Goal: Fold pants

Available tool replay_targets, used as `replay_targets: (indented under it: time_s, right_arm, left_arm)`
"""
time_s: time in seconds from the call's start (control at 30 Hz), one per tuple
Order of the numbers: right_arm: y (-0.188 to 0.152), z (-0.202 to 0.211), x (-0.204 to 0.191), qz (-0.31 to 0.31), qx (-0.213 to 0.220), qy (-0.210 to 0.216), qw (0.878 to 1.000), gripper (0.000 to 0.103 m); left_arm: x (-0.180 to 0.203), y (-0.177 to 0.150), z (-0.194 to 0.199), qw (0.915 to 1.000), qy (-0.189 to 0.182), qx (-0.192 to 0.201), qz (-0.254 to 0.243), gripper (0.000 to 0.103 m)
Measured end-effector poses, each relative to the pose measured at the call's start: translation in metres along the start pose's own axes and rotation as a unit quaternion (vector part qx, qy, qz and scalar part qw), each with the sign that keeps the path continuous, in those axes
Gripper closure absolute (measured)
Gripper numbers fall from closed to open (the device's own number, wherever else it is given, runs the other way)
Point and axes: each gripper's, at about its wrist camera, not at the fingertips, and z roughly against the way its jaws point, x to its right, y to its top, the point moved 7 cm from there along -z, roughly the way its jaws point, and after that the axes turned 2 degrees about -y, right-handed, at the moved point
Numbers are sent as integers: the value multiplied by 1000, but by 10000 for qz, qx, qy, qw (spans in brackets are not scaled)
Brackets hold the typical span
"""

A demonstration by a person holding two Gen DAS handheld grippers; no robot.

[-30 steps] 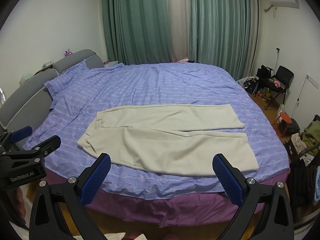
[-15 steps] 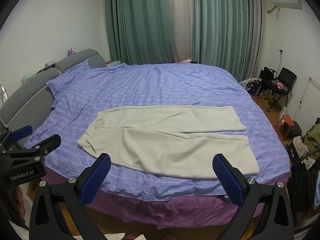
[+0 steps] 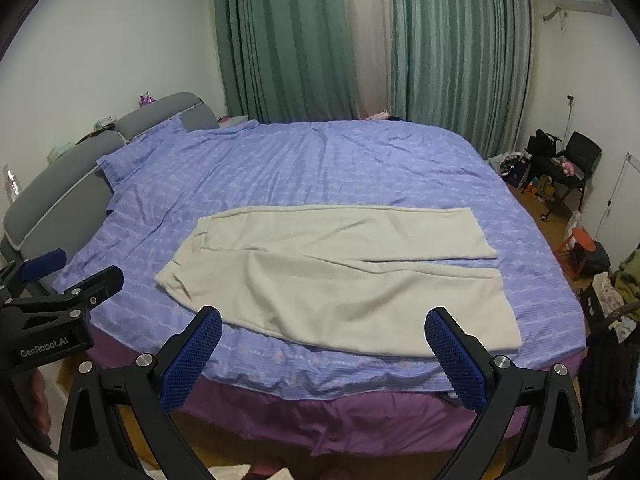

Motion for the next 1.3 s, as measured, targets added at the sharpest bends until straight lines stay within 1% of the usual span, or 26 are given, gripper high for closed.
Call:
replay_targets:
  time_s: [0.1, 0.2, 0.33, 0.47, 0.57, 0.63, 0.7, 0.77, 0.87, 0.9, 1.03, 1.1, 1.2, 1.23, 1.3]
  right_arm:
    - [-4, -7, 2, -43, -98, 121, 9999, 1]
    - [-6, -17, -2, -66, -167, 214, 9996, 1]
    - [-6, -37, -16, -75, -331, 272, 9991, 1]
    - [3, -62, -40, -147, -335, 167, 9992, 1]
    - [5, -93, -64, -364, -413, 92, 9984, 1]
    - [5, -113, -78, -534, -559, 44, 9970, 1]
    - [0, -137, -95, -787, -652, 35, 9948, 1]
    - [-11, -162, -110, -911, -741, -41, 9931, 1]
    - [-32, -200, -128, -1066, -1021, -121, 9890, 1]
    - [-42, -217, -134, -1179, -1179, -133, 9859, 2]
    - [-74, -264, -140, -1510, -1531, -179, 9764, 4]
    - [-91, -289, -141, -1601, -1679, -181, 9725, 10]
    - [-110, -319, -137, -1847, -1778, -257, 9662, 16]
    - [-114, -328, -137, -1944, -1810, -274, 9637, 16]
    - [-125, -348, -136, -2141, -1879, -335, 9580, 20]
  left_arm:
    - [-3, -4, -3, 9999, 121, -33, 91, 0]
    - [-14, -9, -8, 9993, 325, -33, 181, 0]
    - [-45, -14, -24, 9978, 521, -138, 392, 0]
    - [-86, -11, -50, 9963, 682, -112, 510, 0]
    - [-119, -9, -82, 9969, 615, -197, 449, 0]
    - [-138, -9, -106, 9974, 485, -332, 418, 0]
    - [-156, -12, -135, 9978, 258, -459, 400, 0]
    - [-168, -17, -164, 9970, 225, -644, 359, 0]
    - [-184, -33, -211, 9937, 186, -1037, 383, 0]
    - [-188, -40, -228, 9923, 157, -1171, 384, 0]
    - [-201, -63, -277, 9891, 239, -1403, 389, 0]
    - [-207, -73, -301, 9873, 253, -1514, 400, 0]
    - [-212, -86, -334, 9853, 227, -1626, 466, 1]
    - [-214, -89, -343, 9845, 228, -1667, 487, 2]
    - [-217, -97, -364, 9821, 199, -1794, 538, 4]
